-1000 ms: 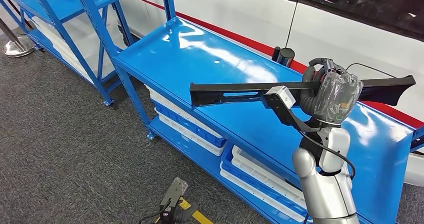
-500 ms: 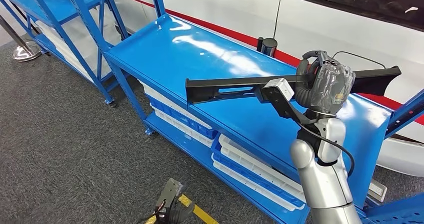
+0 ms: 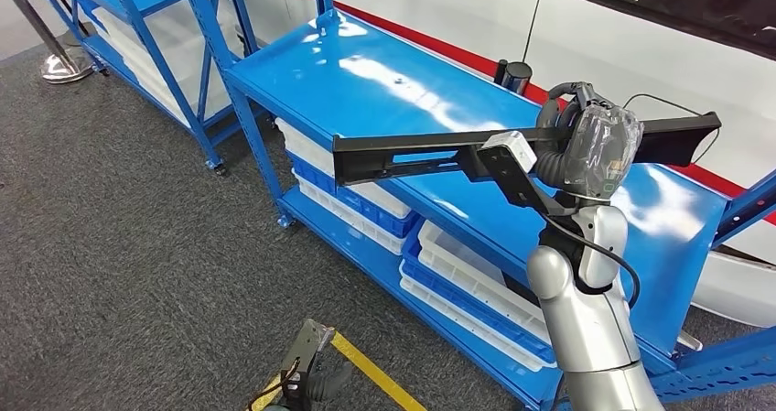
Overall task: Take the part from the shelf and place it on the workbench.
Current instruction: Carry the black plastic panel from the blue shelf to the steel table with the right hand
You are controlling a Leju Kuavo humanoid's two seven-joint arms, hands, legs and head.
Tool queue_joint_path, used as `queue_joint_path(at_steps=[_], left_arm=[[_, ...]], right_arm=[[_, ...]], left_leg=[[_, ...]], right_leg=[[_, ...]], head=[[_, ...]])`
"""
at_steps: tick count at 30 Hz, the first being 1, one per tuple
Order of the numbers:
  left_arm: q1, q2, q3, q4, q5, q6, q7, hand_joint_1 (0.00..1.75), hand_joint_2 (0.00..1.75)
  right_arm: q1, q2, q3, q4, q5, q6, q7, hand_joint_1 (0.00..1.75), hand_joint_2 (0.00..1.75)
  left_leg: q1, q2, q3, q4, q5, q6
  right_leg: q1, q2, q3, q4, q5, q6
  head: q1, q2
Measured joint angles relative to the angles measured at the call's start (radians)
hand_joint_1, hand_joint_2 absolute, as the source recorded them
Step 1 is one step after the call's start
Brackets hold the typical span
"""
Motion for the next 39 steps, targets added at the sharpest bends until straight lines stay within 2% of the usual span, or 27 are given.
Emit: queue_joint_path(at_steps=[1,2,4,6,7,9,10,11,13,15,16,17,19,21,22,24,26,28,30,31,32,33,34,36,37,38,39], left_arm=[[0.0,0.0,0.001,0.0,0.0,-0.001,0.0,0.0,1.75],[0.0,0.001,0.003,0.0,0.001,-0.001,0.0,0.0,1.75],[0.0,0.001,0.006,0.0,0.002,-0.002,0.0,0.0,1.75],[-0.002,0.001,0.009,0.0,0.002,-0.002,-0.002,0.0,1.75],[-0.003,0.002,0.01,0.0,0.003,-0.002,-0.004,0.0,1.75],[-0.004,0.003,0.011,0.0,0.006,-0.002,-0.006,0.0,1.75],[-0.005,0.004,0.012,0.0,0.008,-0.002,-0.007,0.0,1.75],[-0.005,0.005,0.012,0.0,0.009,-0.001,-0.008,0.0,1.75],[-0.005,0.008,0.014,0.0,0.01,0.0,-0.01,0.0,1.75],[-0.005,0.012,0.016,0.0,0.012,0.0,-0.011,0.0,1.75],[-0.005,0.013,0.017,0.0,0.014,0.0,-0.013,0.0,1.75],[-0.005,0.015,0.017,0.0,0.015,0.0,-0.014,0.0,1.75],[-0.006,0.017,0.017,0.0,0.017,0.001,-0.015,0.0,1.75],[-0.008,0.017,0.018,0.0,0.017,0.001,-0.017,0.0,1.75],[-0.009,0.017,0.018,0.0,0.017,0.001,-0.017,0.0,1.75],[-0.01,0.017,0.018,0.0,0.019,0.002,-0.018,0.0,1.75],[-0.01,0.017,0.018,0.0,0.02,0.004,-0.019,0.0,1.75],[-0.011,0.017,0.018,0.0,0.02,0.007,-0.02,0.0,1.75],[-0.011,0.018,0.019,0.001,0.021,0.008,-0.021,0.0,1.75],[-0.011,0.019,0.019,0.001,0.022,0.008,-0.021,0.0,1.75],[-0.011,0.021,0.019,0.001,0.025,0.009,-0.021,0.0,1.75],[-0.011,0.022,0.019,0.001,0.029,0.01,-0.021,0.0,1.75],[-0.011,0.022,0.02,0.001,0.032,0.012,-0.021,0.0,1.75],[-0.012,0.019,0.022,0.0,0.039,0.013,-0.022,0.0,1.75],[-0.013,0.017,0.023,0.0,0.041,0.012,-0.023,0.0,1.75],[-0.013,0.014,0.023,0.001,0.042,0.011,-0.023,0.0,1.75],[-0.012,0.013,0.024,0.001,0.041,0.01,-0.023,0.0,1.75]], right_arm=[[0.0,0.0,0.001,0.004,-0.003,0.0,-0.001,1.75,1.75],[0.0,0.001,0.002,0.009,-0.005,0.0,-0.002,1.75,1.75],[-0.004,0.003,0.003,0.016,-0.007,0.0,-0.004,1.75,1.75],[-0.013,0.008,0.004,0.021,-0.009,0.0,-0.006,1.75,1.75],[-0.017,0.01,0.005,0.024,-0.01,-0.001,-0.007,1.75,1.75],[-0.024,0.014,0.006,0.031,-0.012,-0.001,-0.008,1.75,1.75],[-0.029,0.015,0.008,0.035,-0.012,-0.001,-0.009,1.75,1.75],[-0.034,0.018,0.01,0.039,-0.012,-0.001,-0.011,1.75,1.75],[-0.043,0.025,0.014,0.047,-0.014,-0.001,-0.015,1.75,1.75],[-0.049,0.031,0.019,0.056,-0.019,-0.001,-0.021,1.75,1.75],[-0.05,0.033,0.021,0.061,-0.023,-0.001,-0.023,1.75,1.75],[-0.051,0.035,0.022,0.065,-0.027,-0.001,-0.025,1.75,1.75],[-0.053,0.04,0.023,0.073,-0.037,-0.002,-0.028,1.75,1.75],[-0.059,0.044,0.023,0.079,-0.047,-0.002,-0.031,1.75,1.75],[-0.063,0.047,0.023,0.081,-0.05,-0.002,-0.033,1.75,1.75],[-0.067,0.05,0.026,0.088,-0.054,-0.003,-0.036,1.75,1.75],[-0.067,0.05,0.027,0.095,-0.057,-0.003,-0.037,1.75,1.75],[-0.068,0.05,0.028,0.101,-0.059,-0.003,-0.037,1.75,1.75],[-0.068,0.05,0.029,0.107,-0.059,-0.003,-0.037,1.75,1.75],[-0.068,0.05,0.029,0.11,-0.057,-0.003,-0.037,1.75,1.75],[-0.068,0.05,0.03,0.113,-0.053,-0.003,-0.037,1.75,1.75],[-0.068,0.05,0.03,0.116,-0.047,-0.004,-0.037,1.75,1.75],[-0.069,0.05,0.03,0.117,-0.04,-0.005,-0.037,1.75,1.75],[-0.073,0.05,0.03,0.118,-0.028,-0.007,-0.037,1.75,1.75],[-0.076,0.05,0.03,0.118,-0.025,-0.008,-0.037,1.75,1.75],[-0.08,0.05,0.03,0.119,-0.022,-0.009,-0.037,1.75,1.75],[-0.082,0.051,0.03,0.119,-0.021,-0.01,-0.037,1.75,1.75]], left_leg=[[0.0,0.0,-0.013,0.001,0.01,-0.002],[0.001,0.0,-0.024,0.001,0.019,-0.004],[0.001,-0.001,-0.043,0.003,0.035,-0.011],[0.0,-0.001,-0.056,0.004,0.052,-0.022],[0.0,-0.001,-0.061,0.003,0.061,-0.028],[0.0,-0.002,-0.066,0.0,0.077,-0.039],[0.002,-0.003,-0.071,0.003,0.072,-0.044],[0.003,-0.005,-0.081,0.02,0.051,-0.05],[0.008,-0.006,-0.116,0.117,-0.037,-0.06],[0.011,-0.006,-0.152,0.251,-0.114,-0.068],[0.013,-0.005,-0.155,0.29,-0.124,-0.071],[0.016,-0.005,-0.139,0.291,-0.115,-0.073],[0.024,-0.005,-0.054,0.187,-0.074,-0.078],[0.025,-0.01,0.028,0.065,-0.059,-0.08],[0.023,-0.013,0.043,0.035,-0.06,-0.078],[0.017,-0.017,0.036,0.028,-0.053,-0.063],[0.016,-0.015,0.024,0.025,-0.04,-0.044],[0.012,-0.013,0.008,0.023,-0.026,-0.024],[0.002,-0.013,-0.01,0.023,-0.014,-0.012],[-0.005,-0.013,-0.018,0.023,-0.009,-0.007],[-0.012,-0.016,-0.025,0.023,-0.004,-0.003],[-0.02,-0.02,-0.029,0.023,0.0,0.0],[-0.028,-0.024,-0.032,0.022,0.004,0.003],[-0.037,-0.032,-0.037,0.022,0.014,0.005],[-0.036,-0.035,-0.041,0.021,0.02,0.003],[-0.032,-0.039,-0.044,0.019,0.027,-0.001],[-0.029,-0.045,-0.045,0.015,0.034,-0.006]], right_leg=[[-0.002,0.0,0.005,0.026,-0.007,0.008],[-0.003,0.0,0.028,0.015,0.002,0.018],[-0.005,0.0,0.123,-0.112,0.038,0.032],[-0.001,0.001,0.211,-0.246,0.048,0.024],[0.002,0.002,0.23,-0.28,0.046,0.017],[0.004,0.003,0.227,-0.288,0.056,0.003],[0.002,0.002,0.221,-0.29,0.064,-0.005],[-0.001,0.001,0.214,-0.292,0.074,-0.016],[-0.005,-0.002,0.196,-0.294,0.094,-0.032],[-0.005,-0.003,0.175,-0.292,0.11,-0.035],[-0.005,-0.004,0.164,-0.291,0.117,-0.033],[-0.006,-0.004,0.155,-0.29,0.124,-0.029],[-0.007,-0.004,0.14,-0.285,0.134,-0.021],[-0.005,-0.004,0.126,-0.28,0.143,-0.009],[-0.003,-0.004,0.12,-0.279,0.149,0.0],[-0.006,-0.003,0.112,-0.282,0.162,0.018],[-0.011,-0.003,0.096,-0.267,0.145,0.025],[-0.011,-0.003,0.061,-0.175,0.078,0.014],[-0.005,-0.003,0.02,-0.031,0.005,0.003],[-0.001,-0.003,0.012,0.016,-0.013,0.001],[0.005,-0.002,0.021,0.023,-0.014,-0.001],[0.013,0.0,0.05,-0.011,0.0,-0.005],[0.025,0.008,0.094,-0.079,0.023,-0.016],[0.046,0.03,0.184,-0.223,0.05,-0.057],[0.054,0.038,0.21,-0.269,0.055,-0.073],[0.057,0.039,0.221,-0.29,0.054,-0.082],[0.059,0.035,0.223,-0.302,0.061,-0.082]], head=[[0.001,0.0],[0.001,0.0],[0.002,0.0],[0.0,0.0],[-0.001,0.0],[-0.002,0.0],[-0.001,0.0],[-0.003,0.0],[-0.008,0.0],[-0.012,0.0],[-0.012,0.0],[-0.012,0.0],[-0.013,0.0],[-0.018,0.0],[-0.02,0.0],[-0.021,0.0],[-0.021,0.0],[-0.018,0.0],[-0.017,0.0],[-0.017,0.0],[-0.016,0.0],[-0.017,0.0],[-0.017,0.0],[-0.026,0.0],[-0.03,0.0],[-0.033,0.0],[-0.032,0.0]])
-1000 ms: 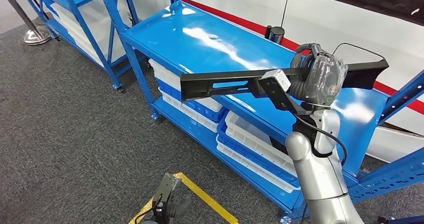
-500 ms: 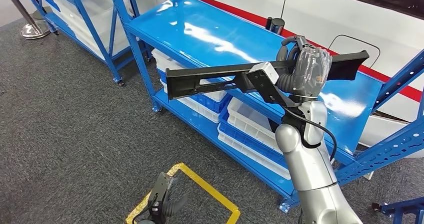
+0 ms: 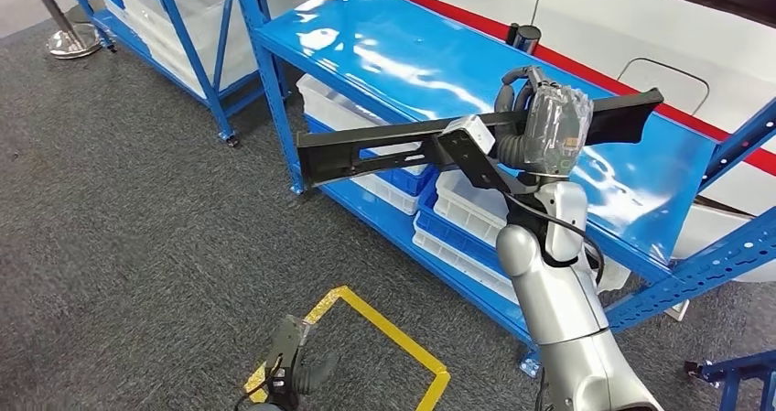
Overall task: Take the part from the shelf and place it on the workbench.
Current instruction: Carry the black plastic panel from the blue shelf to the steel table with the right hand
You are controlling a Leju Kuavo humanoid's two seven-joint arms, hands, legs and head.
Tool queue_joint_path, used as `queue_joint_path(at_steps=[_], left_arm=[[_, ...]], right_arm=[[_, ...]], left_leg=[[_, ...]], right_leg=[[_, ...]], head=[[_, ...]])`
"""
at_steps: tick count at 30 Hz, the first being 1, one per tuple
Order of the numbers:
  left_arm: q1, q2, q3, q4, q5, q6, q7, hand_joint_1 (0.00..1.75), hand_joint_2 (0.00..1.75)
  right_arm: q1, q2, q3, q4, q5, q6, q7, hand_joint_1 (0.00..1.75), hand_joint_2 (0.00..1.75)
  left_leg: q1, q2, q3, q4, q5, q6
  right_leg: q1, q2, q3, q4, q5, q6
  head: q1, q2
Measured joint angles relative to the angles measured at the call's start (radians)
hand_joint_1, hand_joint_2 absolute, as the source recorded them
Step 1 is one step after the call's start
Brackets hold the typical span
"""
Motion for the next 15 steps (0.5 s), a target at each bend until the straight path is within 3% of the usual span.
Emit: queue_joint_path(at_steps=[2,3,6,7,8,9,11,12,13,14,15], left_arm=[[0.002,-0.001,0.001,0.0,0.001,-0.001,0.0,0.0,1.75],[0.002,0.0,0.002,0.0,0.002,-0.001,0.0,0.0,1.75],[0.004,0.004,0.008,0.0,0.004,-0.001,0.0,0.0,1.75],[0.005,0.005,0.009,0.0,0.005,-0.001,0.0,0.0,1.75],[0.006,0.007,0.011,0.001,0.005,-0.001,0.0,0.0,1.75],[0.006,0.008,0.012,0.001,0.006,-0.001,0.0,0.0,1.75],[0.006,0.01,0.012,0.001,0.01,-0.002,-0.001,0.0,1.75],[0.006,0.01,0.013,0.001,0.012,-0.003,-0.001,0.0,1.75],[0.006,0.01,0.014,0.001,0.013,-0.004,-0.002,0.0,1.75],[0.007,0.01,0.015,0.001,0.015,-0.006,-0.003,0.0,1.75],[0.007,0.01,0.016,0.001,0.016,-0.006,-0.004,0.0,1.75]], right_arm=[[-0.004,0.002,0.001,0.001,0.004,-0.002,0.0,1.75,1.75],[-0.004,0.003,0.001,0.001,0.005,-0.002,0.001,1.75,1.75],[-0.002,0.005,0.001,0.001,0.009,-0.003,0.005,1.75,1.75],[0.001,0.005,0.001,0.001,0.01,-0.003,0.006,1.75,1.75],[0.003,0.005,0.001,0.001,0.011,-0.003,0.007,1.75,1.75],[0.004,0.005,0.001,0.001,0.011,-0.002,0.008,1.75,1.75],[0.005,0.005,0.001,0.001,0.011,-0.002,0.009,1.75,1.75],[0.004,0.005,0.001,0.0,0.01,-0.002,0.01,1.75,1.75],[0.005,0.006,0.001,-0.001,0.01,-0.001,0.011,1.75,1.75],[0.005,0.007,0.001,-0.002,0.01,0.0,0.012,1.75,1.75],[0.006,0.008,0.002,-0.003,0.01,0.001,0.013,1.75,1.75]], left_leg=[[0.0,-0.003,-0.007,0.001,-0.004,-0.01],[0.0,0.001,-0.017,0.022,-0.025,-0.017],[0.021,0.025,-0.082,0.188,-0.125,-0.051],[0.032,0.031,-0.1,0.237,-0.14,-0.064],[0.043,0.036,-0.104,0.255,-0.136,-0.077],[0.055,0.042,-0.089,0.235,-0.115,-0.09],[0.071,0.069,-0.019,0.119,-0.063,-0.119],[0.073,0.08,0.008,0.074,-0.048,-0.125],[0.073,0.088,0.02,0.047,-0.046,-0.124],[0.069,0.088,0.019,0.043,-0.053,-0.116],[0.066,0.079,0.011,0.047,-0.052,-0.1]], right_leg=[[-0.01,-0.014,0.007,-0.026,0.021,-0.002],[-0.017,-0.023,0.01,-0.038,0.031,-0.002],[-0.035,-0.049,0.009,-0.045,0.042,0.003],[-0.04,-0.058,0.006,-0.041,0.042,0.005],[-0.047,-0.067,0.003,-0.036,0.041,0.008],[-0.055,-0.075,-0.001,-0.028,0.038,0.014],[-0.068,-0.088,-0.01,-0.006,0.026,0.035],[-0.07,-0.093,-0.018,0.007,0.019,0.047],[-0.069,-0.097,-0.025,0.02,0.013,0.058],[-0.066,-0.1,-0.032,0.03,0.01,0.065],[-0.067,-0.105,-0.037,0.036,0.01,0.07]], head=[[0.007,0.0],[0.006,0.0],[0.002,0.0],[0.002,0.0],[0.001,0.0],[0.001,0.0],[0.0,0.0],[-0.006,0.0],[-0.009,0.0],[-0.012,0.0],[-0.013,0.0]])
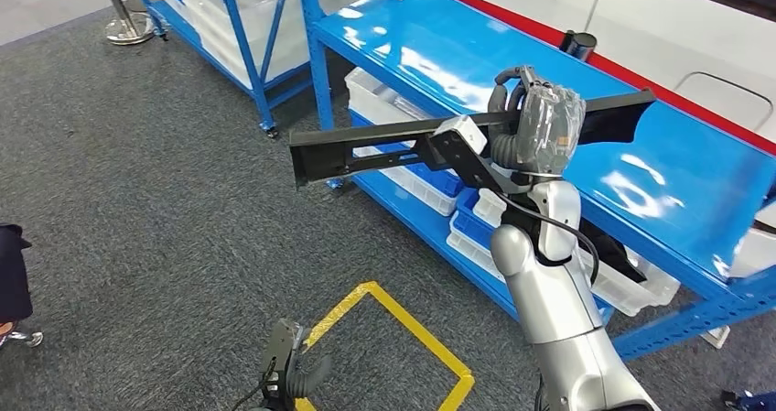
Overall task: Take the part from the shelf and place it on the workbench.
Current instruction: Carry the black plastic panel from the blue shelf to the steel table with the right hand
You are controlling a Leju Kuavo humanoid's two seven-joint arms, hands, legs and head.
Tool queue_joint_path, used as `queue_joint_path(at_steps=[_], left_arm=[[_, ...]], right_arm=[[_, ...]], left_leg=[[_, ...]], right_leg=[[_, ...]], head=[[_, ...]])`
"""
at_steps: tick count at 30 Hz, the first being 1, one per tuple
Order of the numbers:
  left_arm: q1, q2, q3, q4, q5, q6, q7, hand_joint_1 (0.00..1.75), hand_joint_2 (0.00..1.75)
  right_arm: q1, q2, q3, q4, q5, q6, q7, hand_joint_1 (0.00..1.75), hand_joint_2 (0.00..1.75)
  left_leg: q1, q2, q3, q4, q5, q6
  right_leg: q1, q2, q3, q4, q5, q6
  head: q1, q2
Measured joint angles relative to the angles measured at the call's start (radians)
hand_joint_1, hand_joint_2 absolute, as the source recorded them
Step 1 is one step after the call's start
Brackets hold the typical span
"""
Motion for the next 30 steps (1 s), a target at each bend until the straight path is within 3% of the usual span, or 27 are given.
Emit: queue_joint_path(at_steps=[3,6,7,8,9,11,13,15,17,19,21,22,23,24,26,28,30], left_arm=[[0.002,0.001,0.003,0.0,0.004,-0.001,-0.004,0.0,1.75],[0.004,0.002,0.006,0.0,0.006,-0.003,-0.006,0.0,1.75],[0.005,0.002,0.006,0.0,0.006,-0.004,-0.006,0.0,1.75],[0.006,0.002,0.007,0.0,0.007,-0.005,-0.006,0.0,1.75],[0.008,0.002,0.007,0.0,0.009,-0.005,-0.006,0.0,1.75],[0.01,0.002,0.007,0.0,0.012,-0.005,-0.006,0.0,1.75],[0.011,0.0,0.008,0.0,0.014,-0.005,-0.007,0.0,1.75],[0.012,-0.001,0.008,0.0,0.014,-0.004,-0.008,0.0,1.75],[0.016,0.001,0.008,0.0,0.016,-0.003,-0.009,0.0,1.75],[0.017,0.002,0.008,0.0,0.017,-0.002,-0.01,0.0,1.75],[0.018,0.003,0.008,0.0,0.018,-0.002,-0.011,0.0,1.75],[0.019,0.004,0.008,0.0,0.018,-0.002,-0.011,0.0,1.75],[0.02,0.004,0.008,0.0,0.018,-0.002,-0.011,0.0,1.75],[0.022,0.005,0.008,0.0,0.018,-0.002,-0.011,0.0,1.75],[0.022,0.006,0.008,0.0,0.018,-0.002,-0.011,0.0,1.75],[0.02,0.006,0.008,0.0,0.017,-0.002,-0.011,0.0,1.75],[0.02,0.006,0.008,0.0,0.016,-0.002,-0.012,0.0,1.75]], right_arm=[[0.003,0.001,0.002,-0.002,-0.001,0.002,0.0,1.75,1.75],[0.004,0.001,0.002,-0.002,-0.002,0.006,0.0,1.75,1.75],[0.005,0.001,0.003,-0.002,-0.002,0.007,0.0,1.75,1.75],[0.006,0.001,0.003,-0.002,-0.003,0.009,0.0,1.75,1.75],[0.007,0.0,0.003,-0.002,-0.003,0.011,0.0,1.75,1.75],[0.008,0.0,0.004,-0.004,-0.005,0.013,0.0,1.75,1.75],[0.007,0.0,0.004,-0.008,-0.007,0.014,0.0,1.75,1.75],[0.008,0.001,0.005,-0.011,-0.009,0.015,0.0,1.75,1.75],[0.008,0.003,0.005,-0.012,-0.012,0.017,0.0,1.75,1.75],[0.008,0.006,0.004,-0.015,-0.013,0.02,0.0,1.75,1.75],[0.01,0.008,0.003,-0.018,-0.015,0.022,0.0,1.75,1.75],[0.012,0.008,0.003,-0.018,-0.015,0.023,0.0,1.75,1.75],[0.015,0.008,0.003,-0.018,-0.016,0.024,0.0,1.75,1.75],[0.018,0.008,0.003,-0.018,-0.016,0.024,0.0,1.75,1.75],[0.021,0.008,0.003,-0.02,-0.018,0.027,0.0,1.75,1.75],[0.022,0.007,0.002,-0.029,-0.025,0.033,0.0,1.75,1.75],[0.026,0.004,0.001,-0.04,-0.032,0.04,0.0,1.75,1.75]], left_leg=[[-0.002,-0.023,-0.009,-0.006,0.004,0.035],[-0.007,-0.046,-0.018,-0.012,0.017,0.057],[-0.011,-0.055,-0.023,-0.012,0.02,0.062],[-0.015,-0.064,-0.026,-0.012,0.024,0.066],[-0.019,-0.074,-0.029,-0.012,0.027,0.07],[-0.024,-0.093,-0.031,-0.012,0.033,0.072],[-0.028,-0.107,-0.037,-0.012,0.041,0.067],[-0.026,-0.117,-0.045,-0.014,0.052,0.055],[-0.024,-0.123,-0.051,-0.021,0.061,0.042],[-0.027,-0.095,-0.07,0.017,0.027,0.033],[-0.027,-0.054,-0.117,0.134,-0.049,0.026],[-0.027,-0.045,-0.14,0.197,-0.08,0.022],[-0.026,-0.041,-0.15,0.236,-0.094,0.02],[-0.026,-0.038,-0.142,0.239,-0.091,0.019],[-0.026,-0.024,-0.074,0.143,-0.045,0.02],[-0.031,0.011,-0.002,0.025,-0.012,0.027],[-0.038,0.024,0.016,-0.015,-0.009,0.039]], right_leg=[[-0.009,0.013,-0.02,0.035,-0.026,0.002],[-0.006,0.058,-0.106,0.223,-0.112,-0.014],[-0.004,0.064,-0.133,0.282,-0.129,-0.016],[-0.002,0.066,-0.146,0.307,-0.132,-0.017],[0.001,0.068,-0.138,0.29,-0.12,-0.016],[0.008,0.083,-0.075,0.163,-0.067,-0.017],[0.016,0.108,-0.019,0.049,-0.03,-0.024],[0.022,0.116,-0.008,0.02,-0.019,-0.026],[0.021,0.102,-0.01,0.011,-0.004,-0.027],[0.013,0.086,-0.011,-0.002,0.013,-0.035],[0.012,0.067,-0.016,-0.006,0.02,-0.04],[0.014,0.057,-0.018,-0.006,0.022,-0.041],[0.014,0.046,-0.02,-0.005,0.023,-0.042],[0.015,0.036,-0.021,-0.005,0.023,-0.042],[0.015,0.018,-0.022,-0.003,0.023,-0.042],[0.023,0.004,-0.026,0.002,0.021,-0.037],[0.031,-0.01,-0.031,0.004,0.02,-0.028]], head=[[0.007,0.0],[0.015,0.0],[0.016,0.0],[0.017,0.0],[0.018,0.0],[0.019,0.0],[0.018,0.0],[0.018,0.0],[0.02,0.0],[0.015,0.0],[0.009,0.0],[0.008,0.0],[0.008,0.0],[0.008,0.0],[0.008,0.0],[0.007,0.0],[0.01,0.0]])
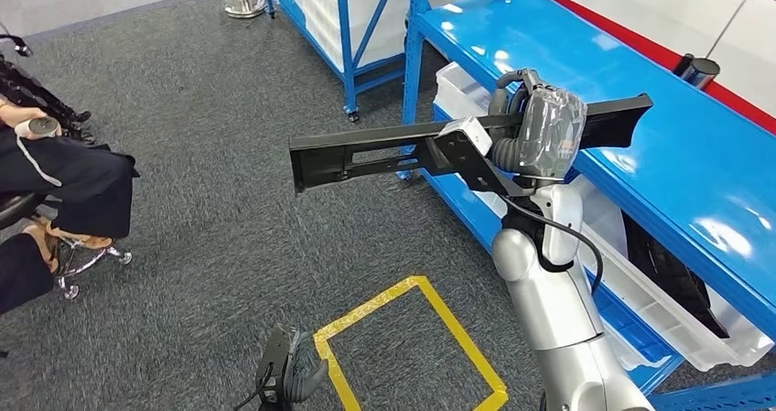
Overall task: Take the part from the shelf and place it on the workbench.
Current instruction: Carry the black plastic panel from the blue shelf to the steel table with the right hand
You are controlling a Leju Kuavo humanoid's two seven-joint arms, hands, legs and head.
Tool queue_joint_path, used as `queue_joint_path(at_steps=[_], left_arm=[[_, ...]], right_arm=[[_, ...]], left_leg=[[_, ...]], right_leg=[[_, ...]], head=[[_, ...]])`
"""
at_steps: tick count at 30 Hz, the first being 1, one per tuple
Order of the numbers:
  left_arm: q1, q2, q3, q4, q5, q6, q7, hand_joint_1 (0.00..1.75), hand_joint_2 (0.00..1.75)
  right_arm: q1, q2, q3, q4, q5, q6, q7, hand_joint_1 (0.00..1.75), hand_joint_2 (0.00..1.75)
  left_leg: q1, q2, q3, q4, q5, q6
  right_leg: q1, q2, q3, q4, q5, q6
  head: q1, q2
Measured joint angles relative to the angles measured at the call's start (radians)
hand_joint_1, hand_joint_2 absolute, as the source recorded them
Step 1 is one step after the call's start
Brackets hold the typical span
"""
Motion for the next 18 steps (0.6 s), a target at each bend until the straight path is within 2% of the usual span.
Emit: queue_joint_path(at_steps=[2,4,6,7,8,9,10,11,13,14,15,17,18], left_arm=[[0.002,0.0,0.0,0.0,0.001,0.001,-0.003,0.0,1.75],[0.002,0.0,0.0,0.0,0.006,0.005,-0.008,0.0,1.75],[0.002,0.0,0.0,0.0,0.01,0.009,-0.012,0.0,1.75],[0.004,0.001,0.0,0.0,0.012,0.01,-0.013,0.0,1.75],[0.007,0.002,0.0,0.0,0.014,0.012,-0.015,0.0,1.75],[0.01,0.004,0.0,0.0,0.017,0.013,-0.016,0.0,1.75],[0.013,0.007,0.0,0.0,0.019,0.014,-0.017,0.0,1.75],[0.015,0.008,0.001,0.0,0.021,0.016,-0.019,0.0,1.75],[0.016,0.01,0.002,0.0,0.026,0.019,-0.021,0.0,1.75],[0.017,0.01,0.002,0.0,0.028,0.021,-0.022,0.0,1.75],[0.019,0.01,0.003,0.0,0.031,0.023,-0.022,0.0,1.75],[0.026,0.013,0.006,0.0,0.038,0.027,-0.023,0.0,1.75],[0.03,0.015,0.009,0.0,0.042,0.029,-0.025,0.0,1.75]], right_arm=[[0.01,-0.003,-0.002,-0.01,-0.012,0.005,-0.002,1.75,1.75],[0.026,-0.009,-0.007,-0.022,-0.038,0.006,-0.011,1.75,1.75],[0.051,-0.017,-0.015,-0.033,-0.074,0.004,-0.029,1.75,1.75],[0.067,-0.022,-0.019,-0.038,-0.09,0.002,-0.039,1.75,1.75],[0.085,-0.025,-0.024,-0.042,-0.104,0.0,-0.047,1.75,1.75],[0.101,-0.028,-0.028,-0.046,-0.114,-0.003,-0.054,1.75,1.75],[0.116,-0.031,-0.032,-0.053,-0.123,-0.006,-0.062,1.75,1.75],[0.128,-0.032,-0.036,-0.062,-0.132,-0.01,-0.07,1.75,1.75],[0.146,-0.033,-0.043,-0.084,-0.152,-0.019,-0.087,1.75,1.75],[0.155,-0.033,-0.046,-0.097,-0.165,-0.023,-0.096,1.75,1.75],[0.166,-0.033,-0.05,-0.11,-0.179,-0.028,-0.105,1.75,1.75],[0.193,-0.033,-0.059,-0.14,-0.214,-0.037,-0.124,1.75,1.75],[0.208,-0.033,-0.063,-0.158,-0.235,-0.043,-0.134,1.75,1.75]], left_leg=[[0.001,-0.019,-0.005,-0.005,0.007,0.016],[0.006,-0.038,-0.006,-0.013,0.017,0.031],[0.008,-0.058,-0.009,-0.017,0.023,0.041],[0.007,-0.07,-0.01,-0.018,0.025,0.044],[0.007,-0.083,-0.011,-0.018,0.026,0.046],[0.006,-0.095,-0.012,-0.018,0.027,0.047],[0.005,-0.107,-0.012,-0.018,0.028,0.047],[0.003,-0.118,-0.012,-0.018,0.029,0.047],[0.003,-0.136,-0.017,-0.018,0.032,0.045],[0.005,-0.144,-0.021,-0.018,0.035,0.041],[0.008,-0.153,-0.026,-0.018,0.039,0.036],[0.01,-0.169,-0.03,-0.022,0.045,0.024],[0.008,-0.16,-0.032,-0.02,0.041,0.018]], right_leg=[[-0.001,-0.01,-0.003,0.001,-0.002,0.008],[-0.006,0.02,-0.022,0.04,-0.029,0.01],[-0.011,0.063,-0.076,0.162,-0.084,0.007],[-0.012,0.072,-0.108,0.233,-0.108,0.007],[-0.012,0.075,-0.132,0.283,-0.122,0.008],[-0.012,0.077,-0.139,0.295,-0.12,0.012],[-0.011,0.08,-0.126,0.265,-0.102,0.016],[-0.01,0.087,-0.097,0.2,-0.073,0.019],[-0.007,0.127,-0.032,0.055,-0.016,0.013],[-0.004,0.143,-0.013,0.012,0.0,0.009],[-0.002,0.152,-0.004,-0.007,0.007,0.004],[-0.003,0.136,0.002,-0.017,0.014,0.001],[-0.007,0.125,0.008,-0.026,0.018,-0.002]], head=[[0.004,0.0],[0.007,0.0],[0.011,0.0],[0.013,0.0],[0.014,0.0],[0.014,0.0],[0.014,0.0],[0.014,0.0],[0.013,0.0],[0.013,0.0],[0.013,0.0],[0.017,0.0],[0.017,0.0]])
